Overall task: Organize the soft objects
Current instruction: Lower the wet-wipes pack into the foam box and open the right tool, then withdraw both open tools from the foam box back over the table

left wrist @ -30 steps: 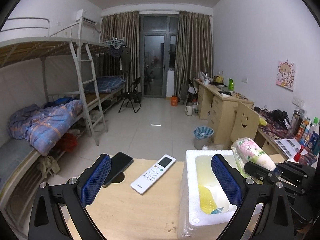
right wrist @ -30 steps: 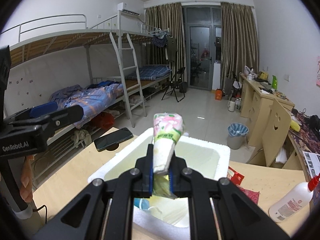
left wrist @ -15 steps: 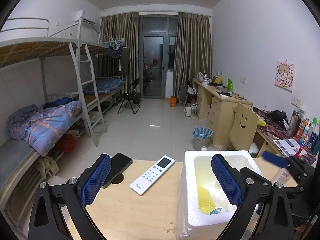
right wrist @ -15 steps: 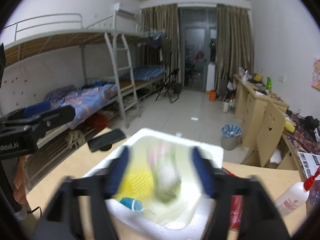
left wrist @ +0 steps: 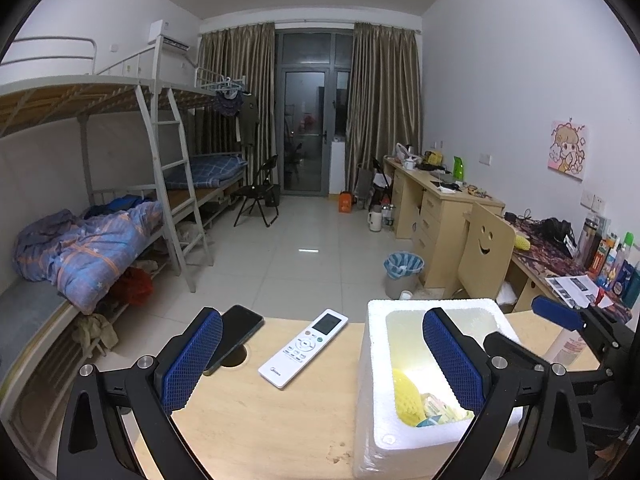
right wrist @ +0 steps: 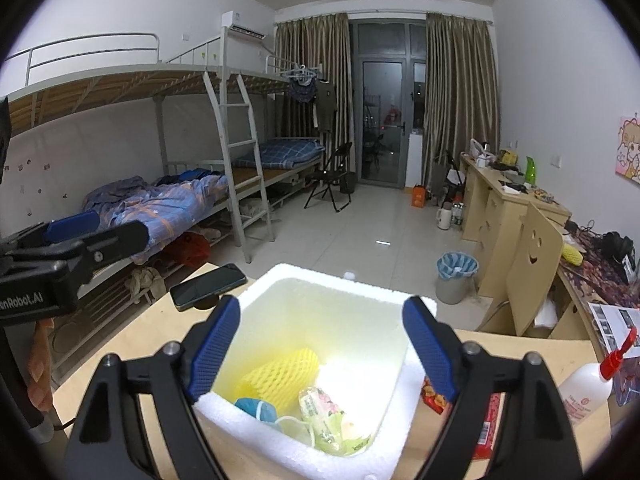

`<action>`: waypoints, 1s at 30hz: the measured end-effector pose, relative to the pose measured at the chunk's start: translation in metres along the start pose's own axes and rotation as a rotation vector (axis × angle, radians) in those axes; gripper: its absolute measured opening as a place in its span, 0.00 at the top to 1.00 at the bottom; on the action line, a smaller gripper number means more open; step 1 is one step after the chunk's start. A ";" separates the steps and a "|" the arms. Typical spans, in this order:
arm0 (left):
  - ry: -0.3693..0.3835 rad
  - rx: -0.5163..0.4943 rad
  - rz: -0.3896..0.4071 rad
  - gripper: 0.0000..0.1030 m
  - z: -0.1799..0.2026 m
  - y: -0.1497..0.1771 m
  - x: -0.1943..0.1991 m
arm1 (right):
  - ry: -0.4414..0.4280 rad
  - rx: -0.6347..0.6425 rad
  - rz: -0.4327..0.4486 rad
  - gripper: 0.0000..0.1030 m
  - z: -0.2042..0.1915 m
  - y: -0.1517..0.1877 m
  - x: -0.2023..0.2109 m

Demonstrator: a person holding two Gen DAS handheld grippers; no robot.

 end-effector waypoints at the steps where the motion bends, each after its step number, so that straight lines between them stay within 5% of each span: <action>1: 0.000 -0.001 0.000 0.02 0.001 0.001 0.000 | 0.003 -0.003 0.002 0.16 0.002 0.000 0.001; 14: 0.029 -0.017 0.018 0.02 0.016 0.017 0.037 | 0.045 -0.067 0.089 0.12 0.024 0.001 0.067; 17: 0.027 -0.033 0.030 0.02 0.021 0.019 0.053 | 0.059 -0.073 0.120 0.00 0.025 0.005 0.085; 30: 0.105 -0.072 0.069 0.02 0.059 0.044 0.131 | 0.112 -0.097 0.158 0.00 0.032 0.039 0.150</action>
Point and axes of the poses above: each gripper's, at about its wrist camera, not at the fingertips, and x roughly against the way its jaws point, z to its right, y to its underside, the point moved 2 cm from there along -x, roughly the way its jaws point, and after that the axes turned 3 degrees about y, right-handed, at the moved point
